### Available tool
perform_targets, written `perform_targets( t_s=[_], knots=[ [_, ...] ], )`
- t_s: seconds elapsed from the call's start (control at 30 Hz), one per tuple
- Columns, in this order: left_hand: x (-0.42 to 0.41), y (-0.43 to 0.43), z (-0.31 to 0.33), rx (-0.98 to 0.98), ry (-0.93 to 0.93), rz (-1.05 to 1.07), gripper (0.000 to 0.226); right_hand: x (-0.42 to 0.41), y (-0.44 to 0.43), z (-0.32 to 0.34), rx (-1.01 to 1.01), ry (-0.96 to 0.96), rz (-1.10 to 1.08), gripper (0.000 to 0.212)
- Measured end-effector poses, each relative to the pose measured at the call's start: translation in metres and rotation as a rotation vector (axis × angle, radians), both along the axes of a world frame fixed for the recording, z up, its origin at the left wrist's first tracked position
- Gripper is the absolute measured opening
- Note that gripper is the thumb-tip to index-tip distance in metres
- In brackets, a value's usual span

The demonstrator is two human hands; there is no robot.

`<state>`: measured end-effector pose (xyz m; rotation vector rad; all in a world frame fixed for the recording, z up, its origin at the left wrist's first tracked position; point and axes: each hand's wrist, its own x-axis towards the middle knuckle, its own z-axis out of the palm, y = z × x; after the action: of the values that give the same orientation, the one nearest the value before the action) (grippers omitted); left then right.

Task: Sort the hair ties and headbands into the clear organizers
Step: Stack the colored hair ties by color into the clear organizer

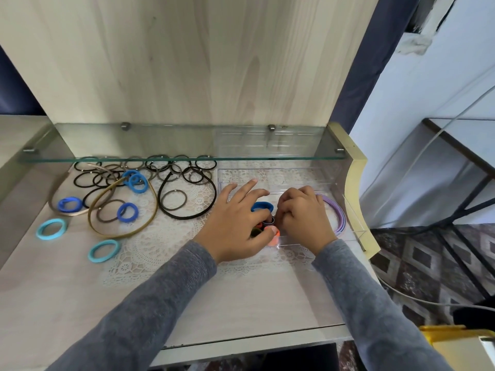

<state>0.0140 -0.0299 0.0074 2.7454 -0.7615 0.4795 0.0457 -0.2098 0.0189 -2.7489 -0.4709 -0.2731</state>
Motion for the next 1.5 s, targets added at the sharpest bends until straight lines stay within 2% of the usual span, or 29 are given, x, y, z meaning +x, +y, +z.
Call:
perform_targets(
  t_s=[0.37,0.6,0.73,0.87,1.1,1.3,1.5],
  knots=[
    [0.0,0.001,0.0,-0.021,0.038,-0.007,0.045,-0.002,0.0,0.008,-0.048,0.069,0.004,0.025],
    [-0.003,0.007,0.002,-0.197,0.089,0.042,0.037,-0.002,0.001,0.007,0.084,0.062,-0.052,0.039],
    [-0.001,0.014,0.004,-0.254,0.129,0.083,0.038,-0.001,0.002,0.008,0.014,0.056,-0.028,0.029],
    [0.002,0.023,0.003,-0.293,0.128,0.115,0.041,-0.002,0.003,0.01,-0.034,0.075,-0.014,0.029],
    [0.002,0.031,0.003,-0.331,0.066,0.156,0.042,-0.001,0.001,0.007,0.068,0.051,-0.043,0.032],
    [0.005,0.037,-0.001,-0.241,-0.036,0.238,0.04,0.007,0.007,0.011,0.048,0.037,-0.065,0.041],
    [0.008,0.036,-0.002,-0.147,0.009,0.324,0.052,0.015,0.016,0.016,-0.071,0.166,-0.018,0.044]
  ],
)
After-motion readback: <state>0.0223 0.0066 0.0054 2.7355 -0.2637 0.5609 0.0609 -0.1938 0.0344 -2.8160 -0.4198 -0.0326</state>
